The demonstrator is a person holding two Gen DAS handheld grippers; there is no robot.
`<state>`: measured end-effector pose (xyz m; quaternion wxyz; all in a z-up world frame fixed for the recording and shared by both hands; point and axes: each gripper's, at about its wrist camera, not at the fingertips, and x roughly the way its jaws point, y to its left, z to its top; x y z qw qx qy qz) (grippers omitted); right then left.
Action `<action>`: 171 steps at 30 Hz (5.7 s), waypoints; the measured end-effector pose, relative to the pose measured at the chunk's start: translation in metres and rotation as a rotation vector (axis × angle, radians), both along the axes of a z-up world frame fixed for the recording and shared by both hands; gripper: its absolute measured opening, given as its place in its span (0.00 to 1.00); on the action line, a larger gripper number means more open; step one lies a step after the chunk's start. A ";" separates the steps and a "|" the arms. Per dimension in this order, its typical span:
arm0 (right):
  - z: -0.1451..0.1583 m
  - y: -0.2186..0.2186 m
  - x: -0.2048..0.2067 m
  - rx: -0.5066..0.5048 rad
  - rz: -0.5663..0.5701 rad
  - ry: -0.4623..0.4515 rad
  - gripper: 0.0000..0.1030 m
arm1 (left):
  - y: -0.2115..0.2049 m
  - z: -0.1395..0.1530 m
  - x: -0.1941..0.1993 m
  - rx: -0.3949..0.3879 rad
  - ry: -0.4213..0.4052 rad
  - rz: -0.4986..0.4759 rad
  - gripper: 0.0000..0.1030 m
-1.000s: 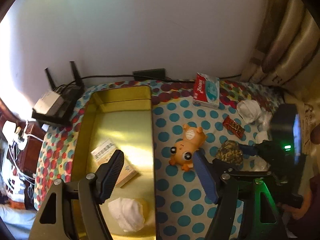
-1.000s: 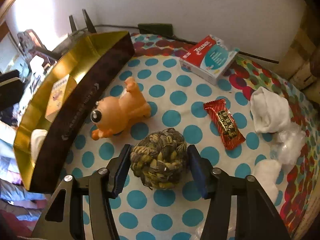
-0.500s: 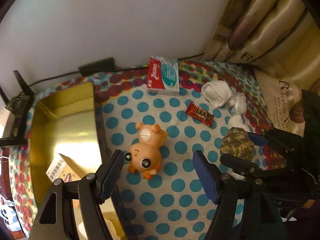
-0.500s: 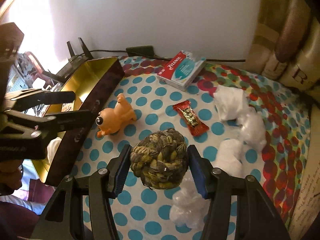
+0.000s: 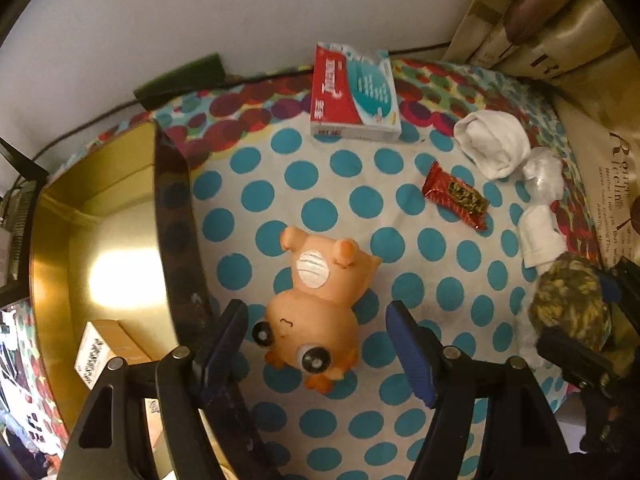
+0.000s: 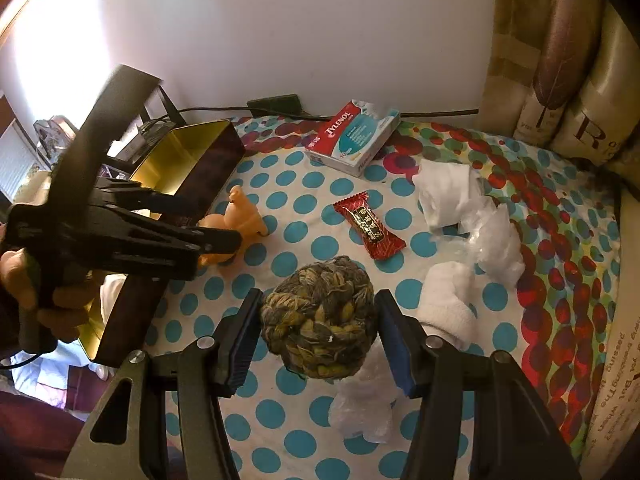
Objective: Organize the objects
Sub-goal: 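Grasp the orange toy figure with the left gripper, then carry the orange toy into the gold tray and open the left gripper, then lower the rope ball into the gold tray and open the right gripper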
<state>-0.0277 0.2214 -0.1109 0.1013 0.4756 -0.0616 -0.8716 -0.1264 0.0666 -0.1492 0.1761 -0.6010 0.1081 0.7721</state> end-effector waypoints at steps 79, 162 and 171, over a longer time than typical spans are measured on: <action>0.033 -0.097 -0.011 0.042 0.229 0.054 0.52 | -0.182 0.035 0.099 0.003 0.126 0.557 0.52; 0.055 -0.083 -0.083 0.172 0.112 0.145 0.77 | -0.143 0.110 0.097 0.074 0.319 0.472 0.59; 0.043 0.049 -0.024 0.220 -0.149 0.073 0.77 | -0.077 0.106 0.085 0.073 0.306 0.328 0.59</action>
